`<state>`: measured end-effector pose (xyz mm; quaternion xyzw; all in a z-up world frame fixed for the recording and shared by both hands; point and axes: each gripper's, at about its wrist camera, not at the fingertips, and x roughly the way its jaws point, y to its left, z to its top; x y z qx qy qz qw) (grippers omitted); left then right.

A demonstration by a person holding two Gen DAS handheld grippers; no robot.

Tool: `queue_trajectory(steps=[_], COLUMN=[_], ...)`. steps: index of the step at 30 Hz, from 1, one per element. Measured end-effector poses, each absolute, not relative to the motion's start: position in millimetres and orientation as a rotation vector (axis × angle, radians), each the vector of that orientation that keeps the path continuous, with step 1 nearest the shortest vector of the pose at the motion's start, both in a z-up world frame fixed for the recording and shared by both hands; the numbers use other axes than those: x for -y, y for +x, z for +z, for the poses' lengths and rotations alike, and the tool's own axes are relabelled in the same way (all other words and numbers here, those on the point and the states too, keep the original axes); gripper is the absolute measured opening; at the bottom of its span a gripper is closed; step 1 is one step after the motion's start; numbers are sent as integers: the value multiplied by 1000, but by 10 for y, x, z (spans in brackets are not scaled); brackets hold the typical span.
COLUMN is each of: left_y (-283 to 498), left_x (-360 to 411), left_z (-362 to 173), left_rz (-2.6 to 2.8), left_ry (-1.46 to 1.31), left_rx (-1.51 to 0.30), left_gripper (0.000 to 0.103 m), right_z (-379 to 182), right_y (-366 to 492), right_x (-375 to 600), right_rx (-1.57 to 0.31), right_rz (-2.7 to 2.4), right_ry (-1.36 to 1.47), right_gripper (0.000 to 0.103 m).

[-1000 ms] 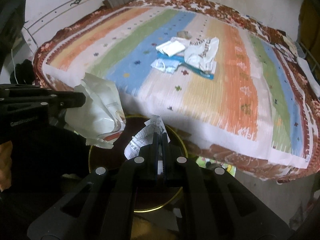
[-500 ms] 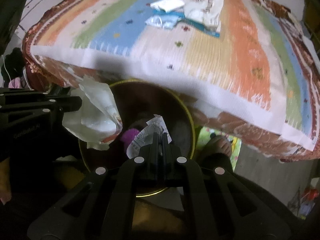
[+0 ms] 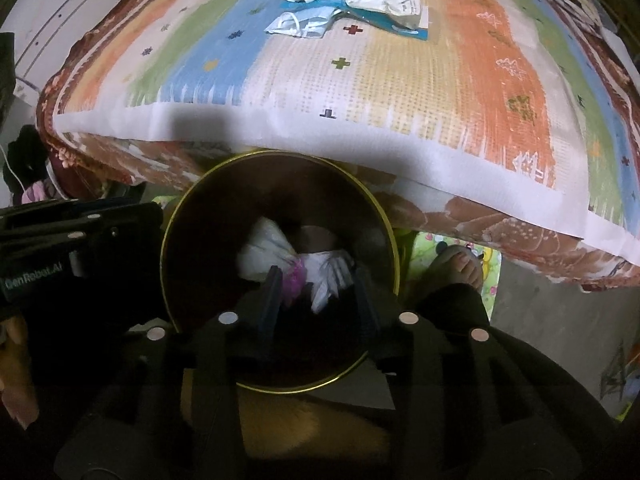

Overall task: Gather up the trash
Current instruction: 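Open the left tool over the bin while the right tool releases a white receipt, then move both open tools from the bin to the trash on the sheet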

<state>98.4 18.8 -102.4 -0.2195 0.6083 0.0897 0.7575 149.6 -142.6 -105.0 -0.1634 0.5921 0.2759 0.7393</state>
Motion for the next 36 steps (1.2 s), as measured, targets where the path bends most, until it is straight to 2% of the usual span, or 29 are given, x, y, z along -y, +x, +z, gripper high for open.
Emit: queue_trajectory(steps=[2, 5, 8, 14, 17, 20, 23, 25, 28, 36], left_y=[986, 978, 973, 1045, 1111, 1177, 1265, 1318, 1416, 1686], left_x=[-209, -260, -314, -488, -522, -519, -534, -567, -611, -794], left_z=[-975, -886, -811, -596, -504, -422, -347, -301, -238, -129], left_rz=[200, 209, 212, 243, 238, 205, 208, 207, 210, 223], left_ry=[-487, -500, -514, -527, -518, -500, -464, -456, -433, -414], left_rx=[-1301, -1254, -1216, -1130, -1097, -1071, -1051, -1035, -1016, -986], left_gripper=[39, 53, 60, 79, 87, 94, 97, 97, 97, 97], right_z=[-1025, -982, -918, -697, -532, -386, -284, -190, -67, 50], right_y=[1514, 1549, 1610, 1756, 1846, 1945, 1989, 2036, 2133, 2430], right_x=[1432, 1446, 1464, 1491, 1500, 1521, 1513, 1505, 1503, 1397], right_rx=[-1291, -1278, -1260, -1188, -1130, -1102, -1065, -1033, -994, -957], right_rz=[605, 602, 598, 603, 602, 621, 618, 622, 630, 623], right_ry=[-345, -324, -293, -236, -232, -194, -211, -223, -222, -243], right_gripper=[40, 41, 44, 55, 56, 64, 71, 81, 89, 94])
